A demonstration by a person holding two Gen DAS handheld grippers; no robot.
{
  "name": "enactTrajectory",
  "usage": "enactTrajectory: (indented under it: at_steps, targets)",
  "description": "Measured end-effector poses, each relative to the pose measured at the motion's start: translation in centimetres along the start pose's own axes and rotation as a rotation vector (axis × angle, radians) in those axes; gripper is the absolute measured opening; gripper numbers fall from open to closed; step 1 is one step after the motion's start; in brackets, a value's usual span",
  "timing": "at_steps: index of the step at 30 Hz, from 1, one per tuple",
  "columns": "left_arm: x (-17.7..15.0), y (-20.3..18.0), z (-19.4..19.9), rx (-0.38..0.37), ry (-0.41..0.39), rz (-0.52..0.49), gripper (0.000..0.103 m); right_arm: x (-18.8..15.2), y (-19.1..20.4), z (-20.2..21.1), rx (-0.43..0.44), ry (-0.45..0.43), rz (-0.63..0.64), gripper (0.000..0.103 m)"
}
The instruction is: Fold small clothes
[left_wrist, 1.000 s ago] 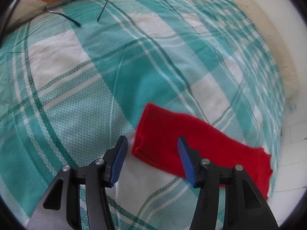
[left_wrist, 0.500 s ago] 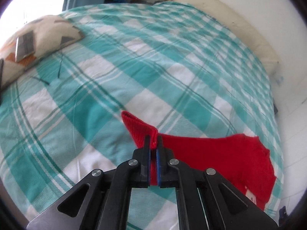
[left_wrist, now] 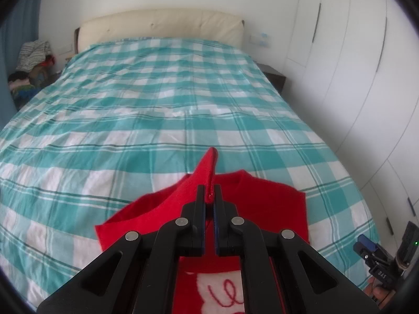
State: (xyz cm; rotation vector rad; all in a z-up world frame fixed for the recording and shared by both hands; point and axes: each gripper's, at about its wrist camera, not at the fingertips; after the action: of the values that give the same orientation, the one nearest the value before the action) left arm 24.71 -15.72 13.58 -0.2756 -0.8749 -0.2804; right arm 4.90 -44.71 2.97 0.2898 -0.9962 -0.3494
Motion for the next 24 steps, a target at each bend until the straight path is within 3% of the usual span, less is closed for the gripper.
enactTrajectory:
  at_steps: [3,5,6,7,9,12,14,17,21,24]
  targets:
    - [-2.2,-3.6,-3.3,-0.062,0.060,-0.047,0.004,0.2,-0.2,0.1,0.009,-0.004,-0.013,0.067]
    - [-3.9,-5.2,-5.4,-0.086,0.101,-0.061,0.010,0.4,-0.3,0.3,0.013,-0.011,-0.021,0.067]
    - [-4.7,-5.7,-6.3,-0.062,0.125,-0.065,0.031,0.4,-0.4,0.4,0.014,-0.013,-0.024,0.067]
    - [-5.4,-6.0,-6.7,-0.027,0.147,-0.067,0.062,0.5,-0.5,0.4,0.013,-0.014,-0.028,0.067]
    - [-6.4,-5.4,-6.0,0.007,0.118,-0.058,0.081,0.5,-0.8,0.5,0.013,-0.016,-0.041,0.067]
    - [-7.3,-2.5,-3.3,0.022,0.078,-0.043,0.087,0.7,-1.3,0.9,0.023,-0.023,-0.070,0.067]
    - [-8.0,0.5,-1.3,0.072,0.049,-0.032,0.092,0.9,-1.7,1.0,0.030,-0.027,-0.088,0.067]
    - [-9.6,6.1,1.4,0.207,0.007,-0.032,0.098,1.0,-2.1,1.2,0.040,-0.031,-0.121,0.067]
    - [-13.0,12.8,3.5,0.428,0.029,-0.042,0.098,0.8,-2.4,0.8,0.034,-0.018,-0.147,0.067]
    - [-16.2,16.6,4.1,0.522,0.041,-0.016,0.098,0.6,-2.5,0.6,0.011,-0.012,-0.138,0.067]
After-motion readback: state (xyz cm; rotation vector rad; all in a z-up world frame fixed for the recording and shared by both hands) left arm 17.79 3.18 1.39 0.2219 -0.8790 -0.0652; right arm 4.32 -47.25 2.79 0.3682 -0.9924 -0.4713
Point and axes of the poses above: each gripper's, at about its wrist camera, not at the fingertips, and z roughly against the way its jaws point, y to its left, x to its top, and after that the axes turned 5 degrees about -y, right-handed
